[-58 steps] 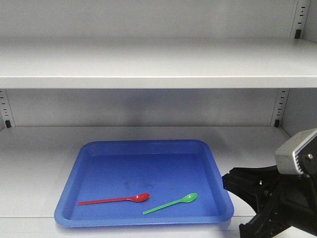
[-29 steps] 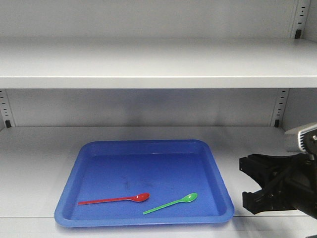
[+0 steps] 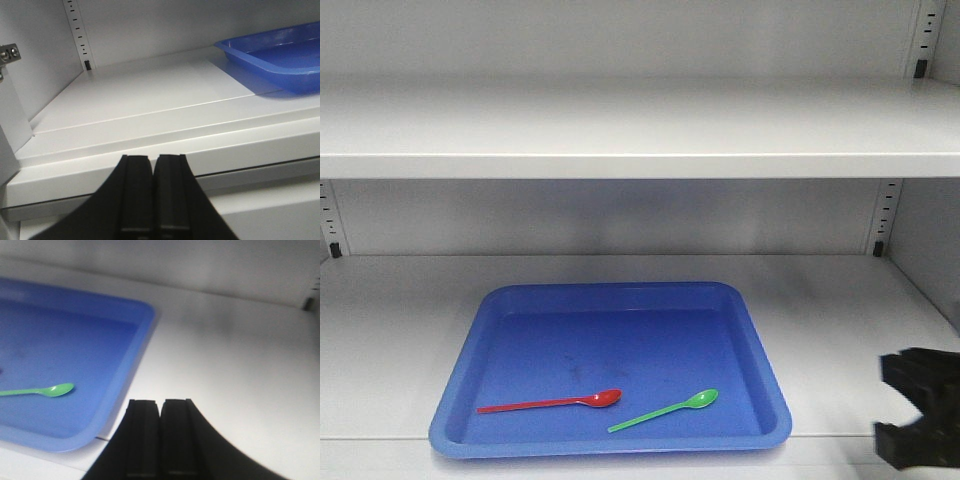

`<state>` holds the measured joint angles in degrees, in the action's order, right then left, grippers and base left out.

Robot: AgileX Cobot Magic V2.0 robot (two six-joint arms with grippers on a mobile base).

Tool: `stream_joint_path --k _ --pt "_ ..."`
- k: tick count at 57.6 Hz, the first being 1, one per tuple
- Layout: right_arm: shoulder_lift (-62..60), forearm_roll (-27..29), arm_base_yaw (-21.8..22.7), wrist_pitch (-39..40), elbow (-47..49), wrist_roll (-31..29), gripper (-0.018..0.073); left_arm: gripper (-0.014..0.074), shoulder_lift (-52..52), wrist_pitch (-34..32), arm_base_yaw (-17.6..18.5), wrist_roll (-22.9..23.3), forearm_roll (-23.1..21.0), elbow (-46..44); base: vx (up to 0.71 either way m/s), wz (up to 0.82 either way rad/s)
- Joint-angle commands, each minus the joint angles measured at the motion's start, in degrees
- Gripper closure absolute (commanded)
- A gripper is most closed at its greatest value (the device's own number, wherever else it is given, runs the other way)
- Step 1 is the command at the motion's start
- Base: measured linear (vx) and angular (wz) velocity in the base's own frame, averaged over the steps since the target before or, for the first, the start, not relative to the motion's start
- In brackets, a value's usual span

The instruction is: Sort red and green spoons into left cabinet

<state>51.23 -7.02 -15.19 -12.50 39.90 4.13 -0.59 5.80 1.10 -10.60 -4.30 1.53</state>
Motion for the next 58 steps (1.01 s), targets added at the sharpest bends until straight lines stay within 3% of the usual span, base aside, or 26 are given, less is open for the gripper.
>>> stream_joint_path --k 1,11,33,43,58 --pt "-5.63 -4.17 2.45 8.55 -3.72 6.33 0.0562 0.0597 -1.09 -4.45 -0.15 0.34 -0.45 0.63 0.00 0.00" --pt "-20.49 -1.29 7.94 14.67 -18.01 6.64 0.0562 0.0597 -1.09 -4.45 -0.15 0.34 -0.45 0.63 0.00 0.00" --pt "-50.64 -0.01 7.98 14.45 -42.03 7.92 0.0562 0.0597 -1.09 -4.45 -0.15 0.34 -0.45 0.63 0.00 0.00" --pt "-51.76 1.28 7.93 6.60 -42.05 7.92 0.0562 0.0597 -1.09 -4.45 -0.15 0.34 -0.45 0.63 0.00 0.00" --pt "-52.53 1.28 7.99 5.72 -42.05 7.92 0.0562 0.0597 -1.09 -4.45 -0.15 0.34 -0.45 0.63 0.00 0.00"
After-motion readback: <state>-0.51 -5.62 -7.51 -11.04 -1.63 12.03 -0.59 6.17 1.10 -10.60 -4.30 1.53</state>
